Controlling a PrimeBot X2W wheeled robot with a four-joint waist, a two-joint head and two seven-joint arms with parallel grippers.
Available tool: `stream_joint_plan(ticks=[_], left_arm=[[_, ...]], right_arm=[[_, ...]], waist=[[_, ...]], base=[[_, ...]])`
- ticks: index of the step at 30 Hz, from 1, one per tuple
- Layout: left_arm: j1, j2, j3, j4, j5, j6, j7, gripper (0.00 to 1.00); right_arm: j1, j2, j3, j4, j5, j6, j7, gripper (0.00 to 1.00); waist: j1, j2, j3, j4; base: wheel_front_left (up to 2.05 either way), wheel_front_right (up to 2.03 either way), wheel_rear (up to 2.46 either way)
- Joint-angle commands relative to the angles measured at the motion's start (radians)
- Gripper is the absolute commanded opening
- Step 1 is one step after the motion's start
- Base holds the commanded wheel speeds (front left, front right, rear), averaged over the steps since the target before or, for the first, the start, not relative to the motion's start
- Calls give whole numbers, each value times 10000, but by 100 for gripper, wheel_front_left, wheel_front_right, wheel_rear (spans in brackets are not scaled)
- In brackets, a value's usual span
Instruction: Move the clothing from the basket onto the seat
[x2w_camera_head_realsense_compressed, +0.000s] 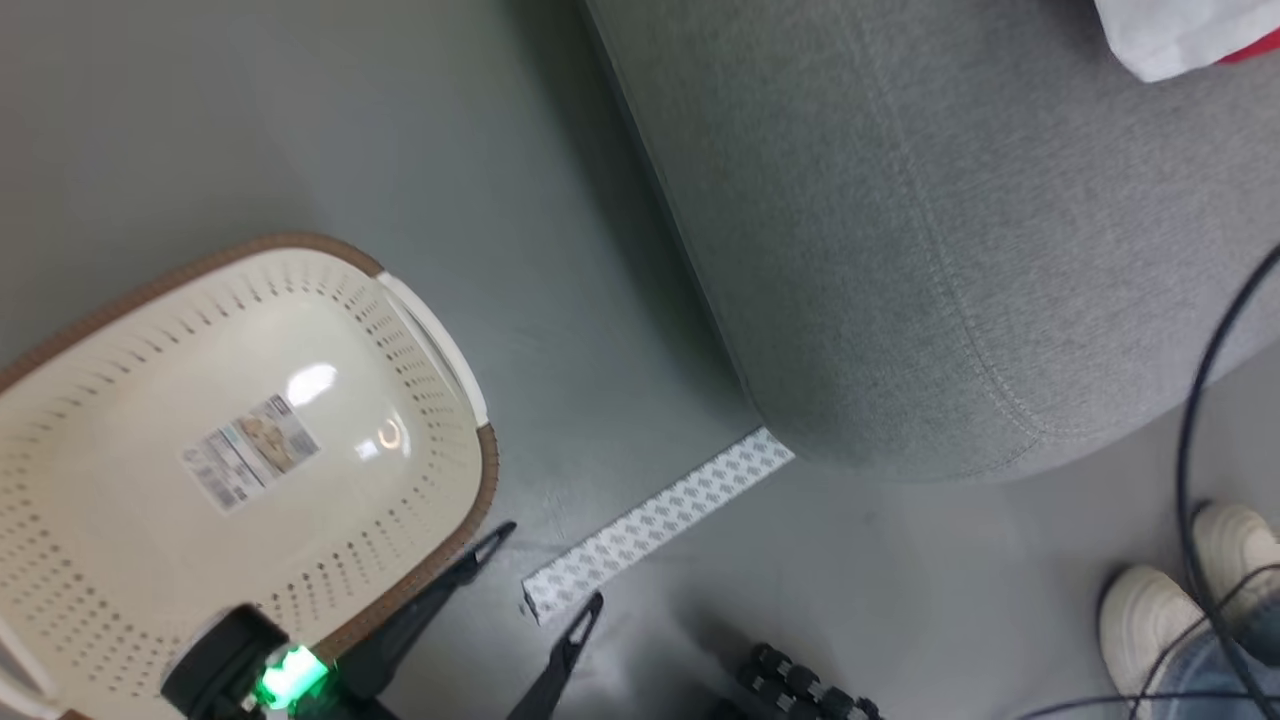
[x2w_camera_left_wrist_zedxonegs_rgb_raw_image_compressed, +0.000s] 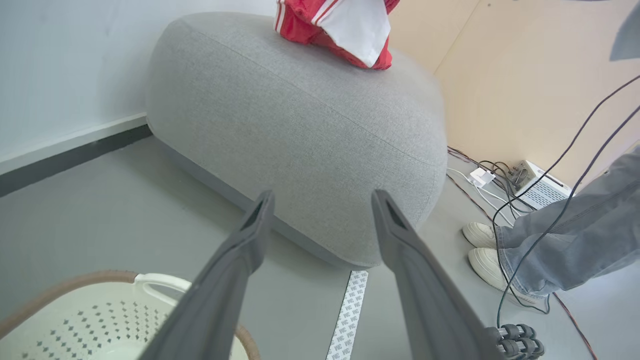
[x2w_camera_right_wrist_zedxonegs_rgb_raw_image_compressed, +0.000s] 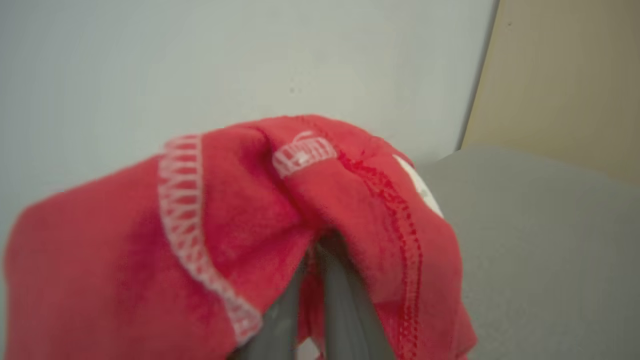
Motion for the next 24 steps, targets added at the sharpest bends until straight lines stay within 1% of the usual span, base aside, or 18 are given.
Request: stream_joint_plan(ticks=[1,4,8,9,10,11,13,17,19,24], left_arm=[[288,61,-6,-153,72,97,7,100],[383,88,-38,-274,134,160,-61,100],[470,99,-24,-328,178,226,-146,100],[470,99,-24,-328,178,226,-146,100],[465,107,-8,-311,168,237,-168,100],[438,121,13,-270,147,237,-180,100],[312,94,45,-186,70,236,-281,100],[-3,-43,35,115,-142,111,-578,100],[-215,-246,-74,576,-380,28,-909,100],[-577,-709,-134,1752,-896,17,-1420,100]], right_arm=[[-67,-118,-363,436,-122,1,-70,0],[115,-313,-1062,1170,-250,1,-97,0],[419,-204,-1964,1781,-434,1,-97,0],[419,-204,-1964,1781,-434,1,-97,0],[502,-137,-2081,1835,-545,1,-98,29],[546,-61,-2151,1914,-671,1,-98,100],[688,-17,-2176,1890,-1026,1,-100,100],[1019,61,-1778,1844,-1940,1,-100,100],[1394,123,-1087,1708,-2697,1,-101,100],[2287,72,-111,1177,-3267,-3,-82,100]], waist=[[-2,-3,772,-268],[-2,-3,892,-118],[-2,-3,936,9],[-2,-3,936,9],[-2,-3,937,22],[-2,-3,923,35],[-2,-3,844,58],[-2,-3,496,181],[-2,-3,-19,400],[-2,-3,-1055,871]], base=[[0,0,0],[0,0,0],[0,0,0],[0,0,0],[0,0,0],[0,0,0],[0,0,0],[0,0,0],[0,0,0],[0,0,0]])
